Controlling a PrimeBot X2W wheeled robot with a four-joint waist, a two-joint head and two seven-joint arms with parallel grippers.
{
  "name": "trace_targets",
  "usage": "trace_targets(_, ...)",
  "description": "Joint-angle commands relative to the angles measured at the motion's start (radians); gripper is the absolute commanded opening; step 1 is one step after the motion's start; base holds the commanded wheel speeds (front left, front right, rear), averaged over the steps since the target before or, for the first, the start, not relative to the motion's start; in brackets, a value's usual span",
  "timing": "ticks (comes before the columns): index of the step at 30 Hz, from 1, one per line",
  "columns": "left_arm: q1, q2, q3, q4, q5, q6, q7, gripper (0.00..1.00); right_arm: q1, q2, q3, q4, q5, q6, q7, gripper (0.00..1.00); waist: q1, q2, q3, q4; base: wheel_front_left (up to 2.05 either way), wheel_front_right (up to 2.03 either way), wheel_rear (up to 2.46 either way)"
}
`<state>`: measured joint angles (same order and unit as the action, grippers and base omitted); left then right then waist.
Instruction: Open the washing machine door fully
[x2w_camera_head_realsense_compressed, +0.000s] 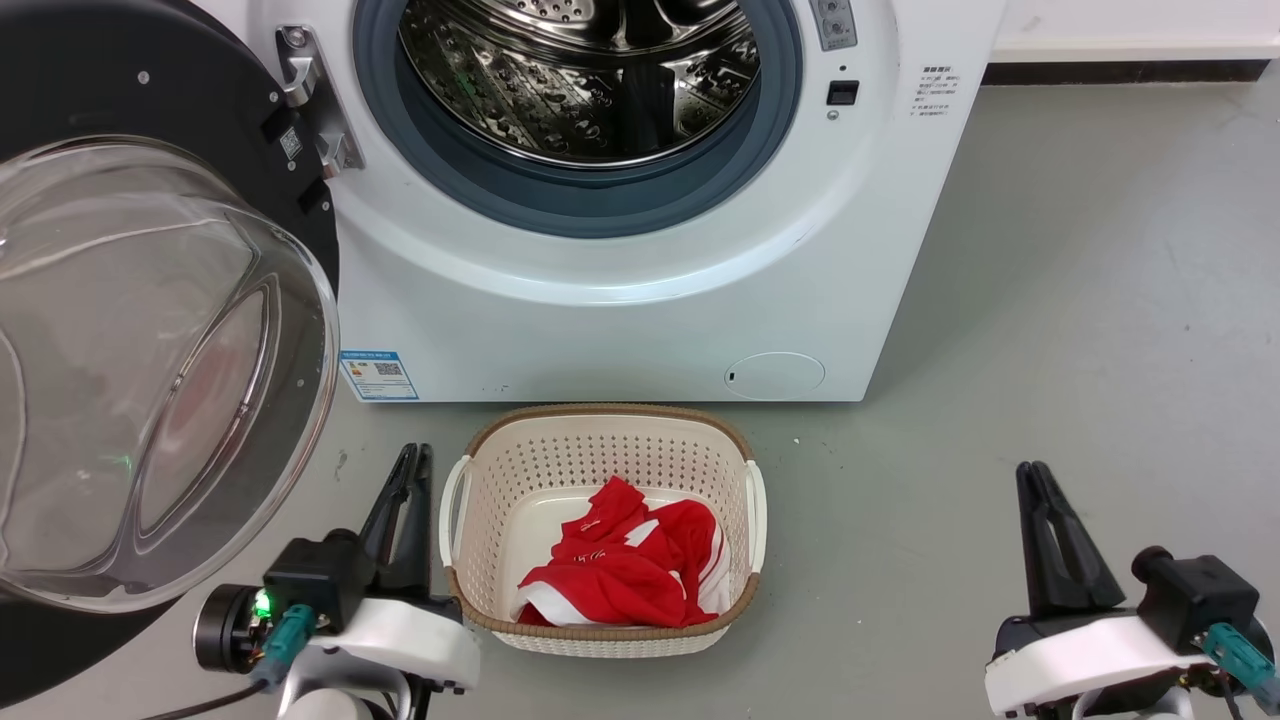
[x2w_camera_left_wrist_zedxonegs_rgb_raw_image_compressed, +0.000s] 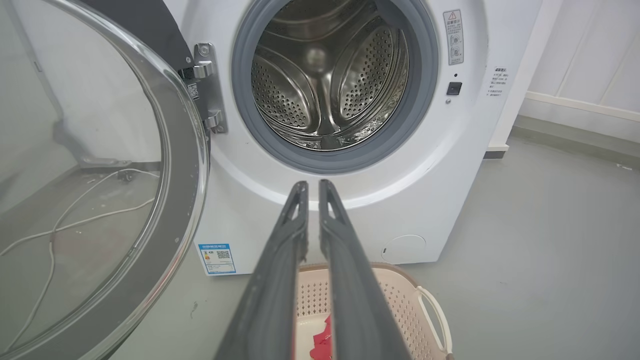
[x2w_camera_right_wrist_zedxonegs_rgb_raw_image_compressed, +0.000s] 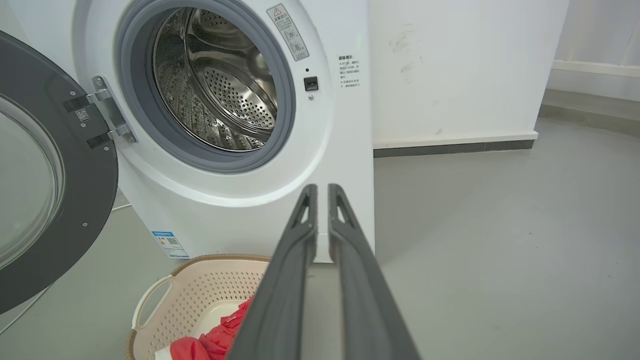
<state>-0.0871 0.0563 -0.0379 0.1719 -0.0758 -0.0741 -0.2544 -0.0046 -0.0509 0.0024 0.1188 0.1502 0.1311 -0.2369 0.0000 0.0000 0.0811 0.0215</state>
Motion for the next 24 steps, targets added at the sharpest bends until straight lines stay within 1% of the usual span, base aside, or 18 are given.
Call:
trace_targets(1, -0.022, 0.002, 0.011, -0.006, -0.031, -0.002, 0.009, 0.0, -0.007, 0.0, 0.002, -0.016, 0.033, 0.0, 0.001, 0.0, 0.0, 0.0, -0.001, 0.0, 0.0, 0.0, 0.0)
trace_targets(10, -0.021, 0.002, 0.028, 0.002, -0.221, -0.009, 0.055, 0.0, -0.023, -0.013, -0.001, 0.004, 0.229, 0.0, 0.036, 0.0, 0.0, 0.0, -0.006, -0.002, 0.0, 0.0, 0.0)
trace_targets(24, -0.019, 0.0, 0.048, 0.01, -0.475, -0.018, 0.112, 0.0, -0.041, -0.025, -0.006, 0.027, 0.481, 0.0, 0.082, 0.0, 0.0, 0.0, -0.015, -0.004, 0.0, 0.0, 0.0)
